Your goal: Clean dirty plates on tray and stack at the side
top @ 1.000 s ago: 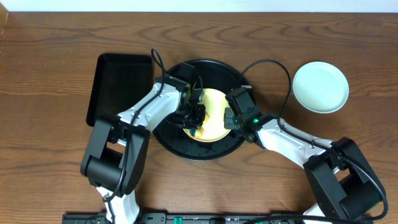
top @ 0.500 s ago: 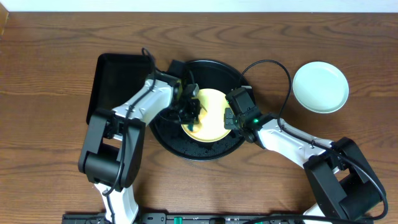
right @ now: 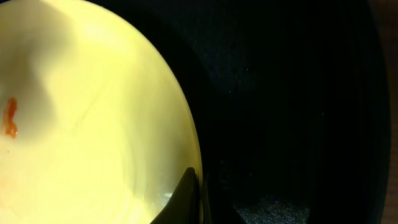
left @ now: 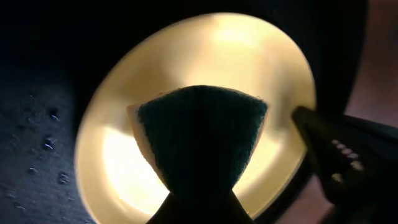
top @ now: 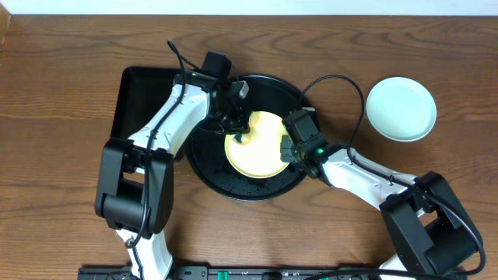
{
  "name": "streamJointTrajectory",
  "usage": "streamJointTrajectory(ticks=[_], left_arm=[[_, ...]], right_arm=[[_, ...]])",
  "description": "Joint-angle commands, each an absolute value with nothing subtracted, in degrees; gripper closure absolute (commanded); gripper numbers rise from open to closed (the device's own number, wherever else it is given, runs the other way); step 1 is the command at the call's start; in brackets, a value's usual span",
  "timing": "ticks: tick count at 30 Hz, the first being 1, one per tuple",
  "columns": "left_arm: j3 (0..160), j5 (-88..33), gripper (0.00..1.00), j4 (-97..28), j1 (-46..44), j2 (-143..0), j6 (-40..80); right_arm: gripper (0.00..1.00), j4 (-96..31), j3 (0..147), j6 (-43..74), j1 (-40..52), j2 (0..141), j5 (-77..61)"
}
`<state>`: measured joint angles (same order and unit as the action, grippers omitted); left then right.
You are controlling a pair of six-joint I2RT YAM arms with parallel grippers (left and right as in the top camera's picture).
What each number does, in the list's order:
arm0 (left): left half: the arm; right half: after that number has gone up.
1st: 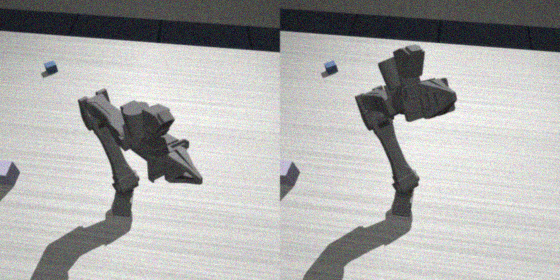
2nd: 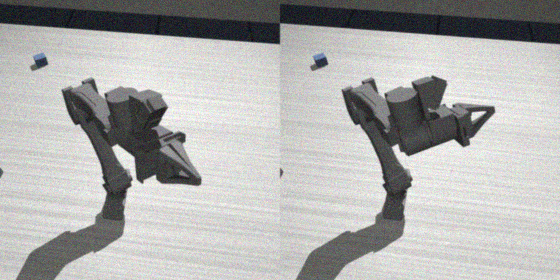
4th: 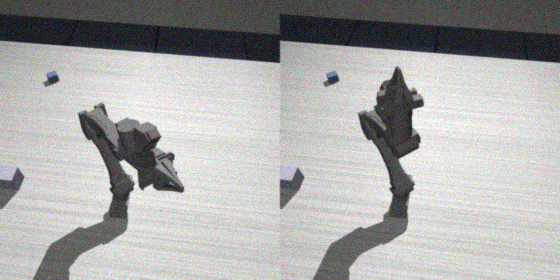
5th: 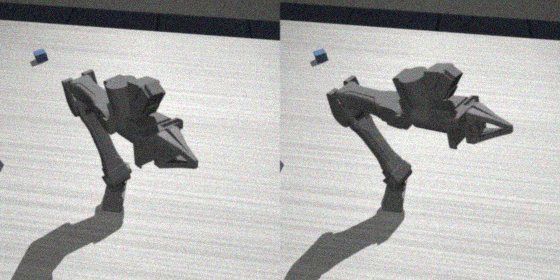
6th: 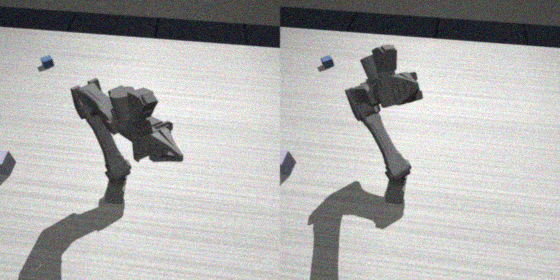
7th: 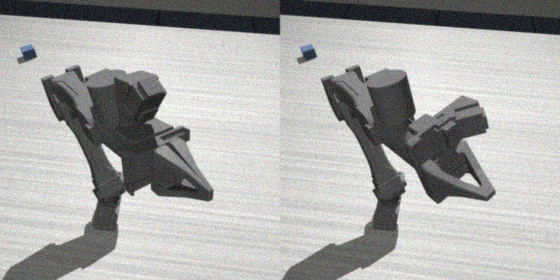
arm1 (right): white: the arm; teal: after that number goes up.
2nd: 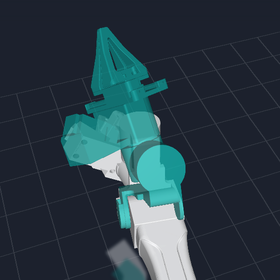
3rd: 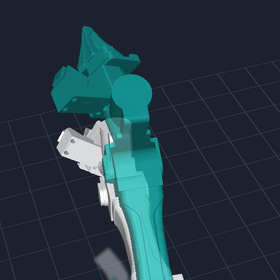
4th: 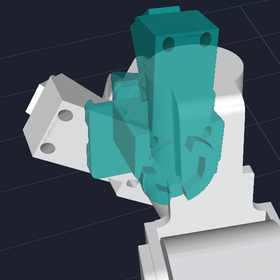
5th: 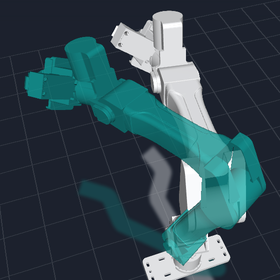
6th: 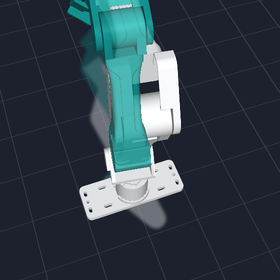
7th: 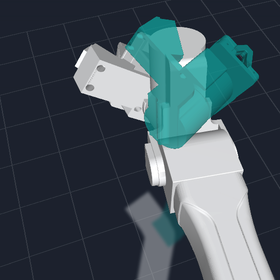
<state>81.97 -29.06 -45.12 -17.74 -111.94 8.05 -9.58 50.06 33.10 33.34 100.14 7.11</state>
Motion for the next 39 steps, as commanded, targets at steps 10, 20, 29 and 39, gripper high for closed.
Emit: streamJointTrajectory(ticks=[10, 20, 29, 39], left_arm=[[81.69, -16.56, 0.93, -42.09, -24.45, -111.24, 2.63], [78.59, -15.75, 0.93, -39.24, -24.18, -111.24, 2.59], [76.16, -12.38, 0.92, -36.32, -24.18, -111.24, 2.33], [75.37, -12.34, 0.93, -35.31, -24.18, -113.49, 1.91]], right_arm=[[0.99, -9.85, 49.43, 33.43, 33.45, 100.47, 7.44], [0.99, -9.87, 49.43, 33.43, 33.45, 100.44, 7.46], [0.99, -9.87, 49.43, 33.43, 33.45, 100.47, 7.46], [0.99, -9.87, 49.43, 33.43, 33.45, 100.44, 7.46]])
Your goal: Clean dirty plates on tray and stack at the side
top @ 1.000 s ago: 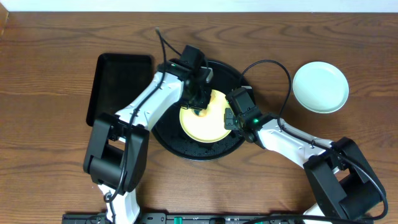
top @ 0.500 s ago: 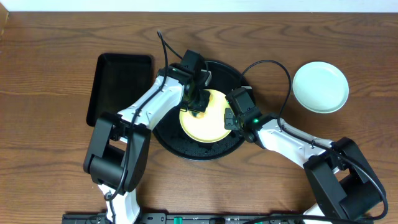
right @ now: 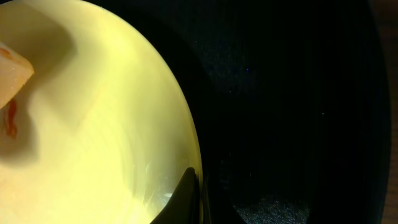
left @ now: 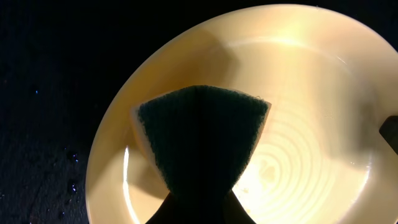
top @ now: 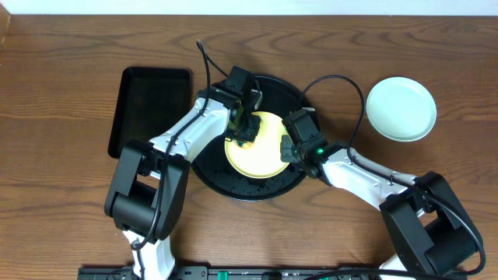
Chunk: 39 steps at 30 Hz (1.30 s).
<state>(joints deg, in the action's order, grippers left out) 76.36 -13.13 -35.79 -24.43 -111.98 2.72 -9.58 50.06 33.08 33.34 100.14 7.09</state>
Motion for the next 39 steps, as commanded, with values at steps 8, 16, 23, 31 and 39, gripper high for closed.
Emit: streamJointTrajectory(ticks=[8, 16, 23, 31, 39], left_arm=[[75.11, -12.38, 0.93, -35.48, -24.18, -115.07, 1.93], [74.04, -22.0, 0.93, -36.1, -24.18, -116.18, 1.91], [74.04, -32.38, 0.93, -39.05, -24.18, -116.18, 1.96], [76.03, -36.88, 0.93, -40.21, -21.43, -112.57, 1.96], [78.89, -36.86, 0.93, -40.86, -11.77, -96.99, 3.25]], right_arm=[[0.99, -9.85, 49.43, 33.43, 33.45, 100.47, 7.46], [0.99, -9.85, 49.43, 33.43, 33.5, 100.44, 7.46], [0.99, -9.87, 49.43, 33.43, 33.45, 100.44, 7.46], [0.99, -10.0, 49.43, 33.43, 33.45, 100.44, 7.46], [0.99, -10.04, 49.43, 33.43, 33.43, 100.47, 7.49]])
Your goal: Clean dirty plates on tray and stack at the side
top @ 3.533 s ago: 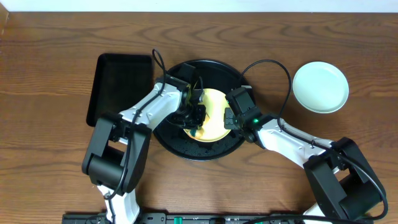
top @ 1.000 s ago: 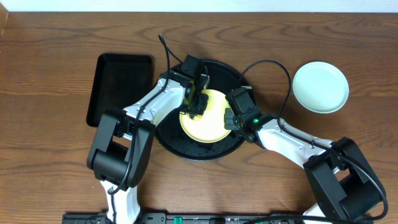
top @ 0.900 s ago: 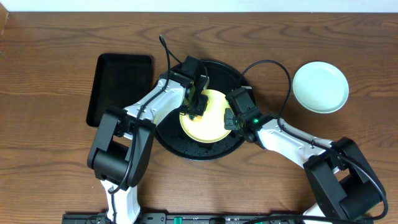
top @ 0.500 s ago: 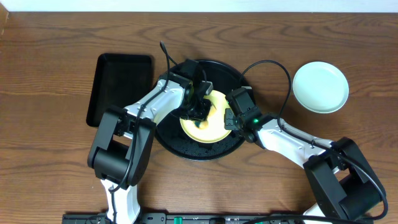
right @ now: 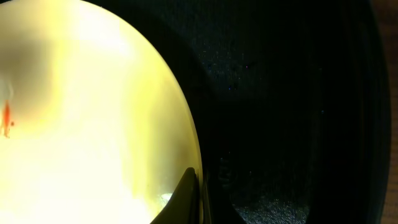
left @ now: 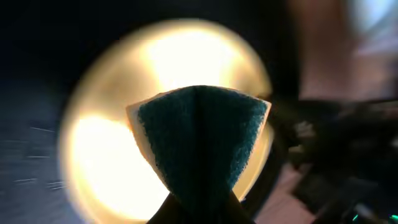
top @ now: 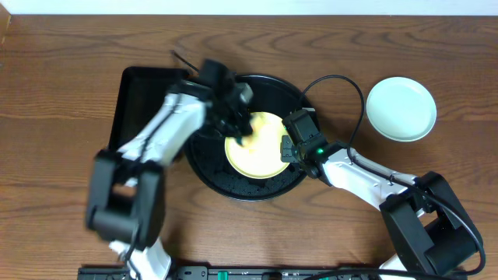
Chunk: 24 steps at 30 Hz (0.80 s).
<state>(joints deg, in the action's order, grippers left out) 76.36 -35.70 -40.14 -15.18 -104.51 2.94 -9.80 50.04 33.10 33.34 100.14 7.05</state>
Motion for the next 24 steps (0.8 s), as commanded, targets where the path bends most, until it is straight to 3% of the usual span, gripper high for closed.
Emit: streamJointTrajectory(ticks=[1, 8, 24], left_arm=[[78.89, -36.53, 0.93, -41.41, -10.41, -95.42, 3.22], [78.7, -32.42, 0.93, -46.46, -4.69, -93.32, 3.25], [75.53, -17.02, 0.93, -41.69, -22.68, -107.7, 2.68]], right_arm=[[0.99, -10.04, 49.43, 33.43, 33.43, 100.47, 7.49], [0.99, -10.02, 49.43, 33.43, 33.43, 100.44, 7.46], [0.99, -9.96, 49.43, 33.43, 33.43, 100.44, 7.66]])
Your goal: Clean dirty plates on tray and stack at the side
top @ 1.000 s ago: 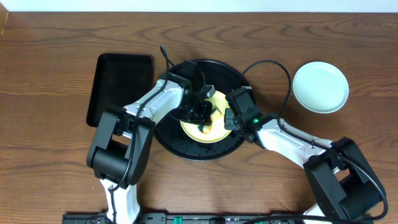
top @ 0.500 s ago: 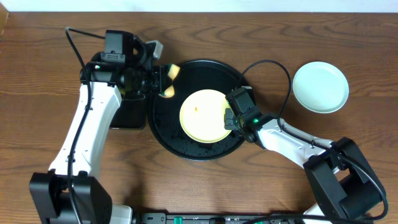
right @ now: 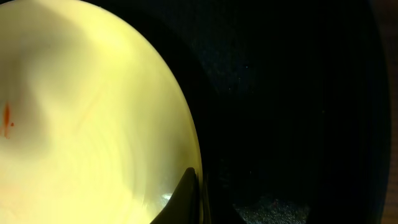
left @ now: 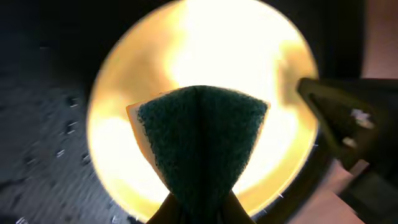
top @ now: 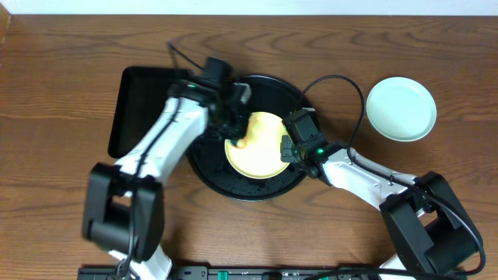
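Note:
A yellow plate (top: 258, 145) lies in the round black tray (top: 208, 173). My left gripper (top: 236, 134) is shut on a folded green and yellow sponge (left: 199, 134), held over the plate's upper left part. My right gripper (top: 286, 149) is shut on the yellow plate's right rim (right: 189, 158), one finger over the edge. A small red smear (right: 7, 119) shows on the plate (right: 87, 124) in the right wrist view. A clean pale green plate (top: 401, 109) sits on the table at the right.
A rectangular black tray (top: 140, 101) lies left of the round one, partly under my left arm. A black cable (top: 342, 85) loops over the round tray's right rim. Water drops (left: 65, 130) speckle the tray floor. Bare wooden table (top: 62, 202) surrounds everything.
The sponge in my left gripper has shifted slightly over the plate's upper left area. My right gripper still clamps the rim. The red smear is still on the plate.
Throughout, my right gripper held the plate's right rim in the round tray. My left gripper held the sponge at the plate's left, then nearer its top centre, then back at the upper left, where it is now. The red smear persists.

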{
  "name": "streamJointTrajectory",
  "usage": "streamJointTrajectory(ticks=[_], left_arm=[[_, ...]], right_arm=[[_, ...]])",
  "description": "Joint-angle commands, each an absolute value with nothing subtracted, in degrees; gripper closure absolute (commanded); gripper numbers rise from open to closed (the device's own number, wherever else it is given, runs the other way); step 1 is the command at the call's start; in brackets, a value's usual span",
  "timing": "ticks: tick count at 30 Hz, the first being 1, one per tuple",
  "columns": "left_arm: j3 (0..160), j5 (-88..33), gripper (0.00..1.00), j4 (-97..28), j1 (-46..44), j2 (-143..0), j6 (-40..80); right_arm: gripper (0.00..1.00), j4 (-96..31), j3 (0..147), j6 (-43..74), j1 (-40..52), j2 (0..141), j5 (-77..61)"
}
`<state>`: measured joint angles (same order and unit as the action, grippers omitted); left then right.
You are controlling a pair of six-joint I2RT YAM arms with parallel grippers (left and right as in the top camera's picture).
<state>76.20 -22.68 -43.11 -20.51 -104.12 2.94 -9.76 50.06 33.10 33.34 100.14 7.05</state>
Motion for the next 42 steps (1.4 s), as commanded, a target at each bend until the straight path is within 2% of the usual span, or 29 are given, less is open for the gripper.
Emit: streamJointTrajectory(ticks=[1, 13, 18, 34, 42], left_arm=[[75.53, -17.04, 0.92, -41.19, -23.0, -108.77, 2.92], [75.53, -11.86, 0.93, -39.4, -23.44, -117.12, 4.78], [75.53, -20.21, 0.93, -42.59, -23.44, -117.14, 7.62], [75.46, -16.88, 0.92, -36.36, -19.2, -118.63, 7.79], [74.98, -25.39, 0.92, -41.41, -19.46, -118.89, 9.32]], right_arm=[[0.99, -9.98, 49.43, 33.43, 33.45, 100.44, 7.66], [0.99, -10.04, 49.43, 33.43, 33.45, 100.47, 7.66], [0.99, -10.02, 49.43, 33.43, 33.45, 100.44, 7.66], [0.99, -10.11, 49.43, 33.43, 33.45, 100.44, 7.66], [0.99, -10.09, 49.43, 33.43, 33.45, 100.44, 7.66]])
